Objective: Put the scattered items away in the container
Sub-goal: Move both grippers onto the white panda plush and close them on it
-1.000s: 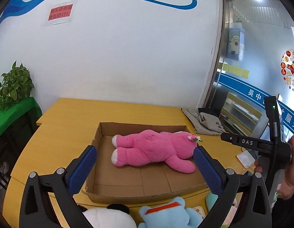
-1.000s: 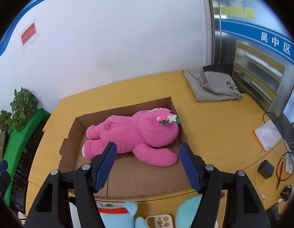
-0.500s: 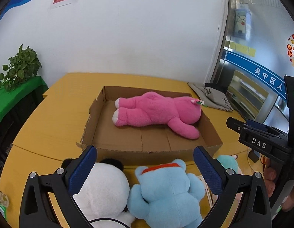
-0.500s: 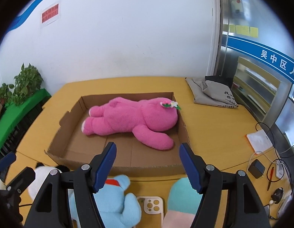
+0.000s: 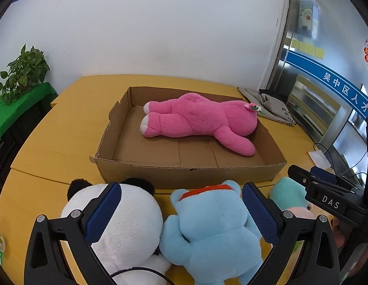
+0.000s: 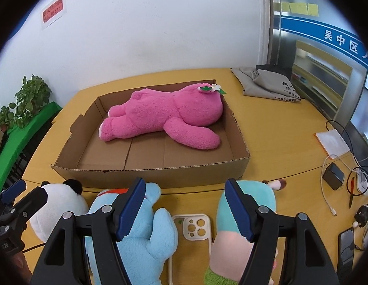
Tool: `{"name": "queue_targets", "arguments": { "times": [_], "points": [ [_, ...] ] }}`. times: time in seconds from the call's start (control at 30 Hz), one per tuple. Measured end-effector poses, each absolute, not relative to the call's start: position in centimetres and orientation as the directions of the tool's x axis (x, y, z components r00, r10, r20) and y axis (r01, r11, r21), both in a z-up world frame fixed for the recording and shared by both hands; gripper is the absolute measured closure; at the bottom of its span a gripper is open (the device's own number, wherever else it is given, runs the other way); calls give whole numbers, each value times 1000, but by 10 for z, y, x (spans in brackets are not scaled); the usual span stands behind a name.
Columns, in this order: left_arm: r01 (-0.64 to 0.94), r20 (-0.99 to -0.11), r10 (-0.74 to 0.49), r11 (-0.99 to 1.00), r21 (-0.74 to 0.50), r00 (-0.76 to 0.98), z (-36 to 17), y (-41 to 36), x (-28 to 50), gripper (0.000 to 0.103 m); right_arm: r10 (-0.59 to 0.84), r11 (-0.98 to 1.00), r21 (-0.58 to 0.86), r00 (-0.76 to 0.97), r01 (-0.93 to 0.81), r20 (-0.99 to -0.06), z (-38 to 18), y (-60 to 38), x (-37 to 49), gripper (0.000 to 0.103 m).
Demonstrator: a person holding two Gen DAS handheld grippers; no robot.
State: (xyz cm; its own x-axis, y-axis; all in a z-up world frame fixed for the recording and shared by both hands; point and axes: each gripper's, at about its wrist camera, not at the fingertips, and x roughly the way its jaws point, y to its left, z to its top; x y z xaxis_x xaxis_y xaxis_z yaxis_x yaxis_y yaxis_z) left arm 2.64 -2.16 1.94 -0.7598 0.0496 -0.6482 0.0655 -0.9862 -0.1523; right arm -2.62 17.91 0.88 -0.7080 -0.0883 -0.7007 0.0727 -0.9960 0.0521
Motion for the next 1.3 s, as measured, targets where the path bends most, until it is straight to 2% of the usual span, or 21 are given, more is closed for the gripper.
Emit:
{"name": "queue_targets", "arguments": {
  "times": [0.5, 0.77, 0.93, 1.1, 1.2, 1.23, 1.3],
  "points": [
    [122, -673, -9, -985, -120, -740, 2, -65, 40, 0, -125, -990, 41, -691, 138, -712, 2, 145, -29, 34],
    [177, -700, -14, -971, -162, -714, -10, -114, 57, 0, -257, -954, 87, -637, 287, -726, -12, 92, -20, 34],
    [217, -737, 24, -949, -230, -676, -24, -156, 59, 0, -368, -901, 137, -557, 412, -744, -27, 49, -17, 34],
    [216, -757, 64, -940, -265, -650, -43, -174, 58, 0, -476, -818, 260, -349, 513, -807, -59, 6, -13, 34],
    [180, -743, 158, -918, -354, -651, -53, -182, 55, 0, -475, -792, 248, -308, 557, -825, -74, -17, -4, 32],
    [164, -734, 203, -904, -395, -649, -55, -186, 53, 0, -478, -784, 249, -296, 569, -827, -78, -23, 0, 25],
    [140, -713, 275, -875, -464, -645, -60, -191, 50, 0, -486, -769, 264, -263, 582, -834, -85, -29, 3, 22]
  ]
}}
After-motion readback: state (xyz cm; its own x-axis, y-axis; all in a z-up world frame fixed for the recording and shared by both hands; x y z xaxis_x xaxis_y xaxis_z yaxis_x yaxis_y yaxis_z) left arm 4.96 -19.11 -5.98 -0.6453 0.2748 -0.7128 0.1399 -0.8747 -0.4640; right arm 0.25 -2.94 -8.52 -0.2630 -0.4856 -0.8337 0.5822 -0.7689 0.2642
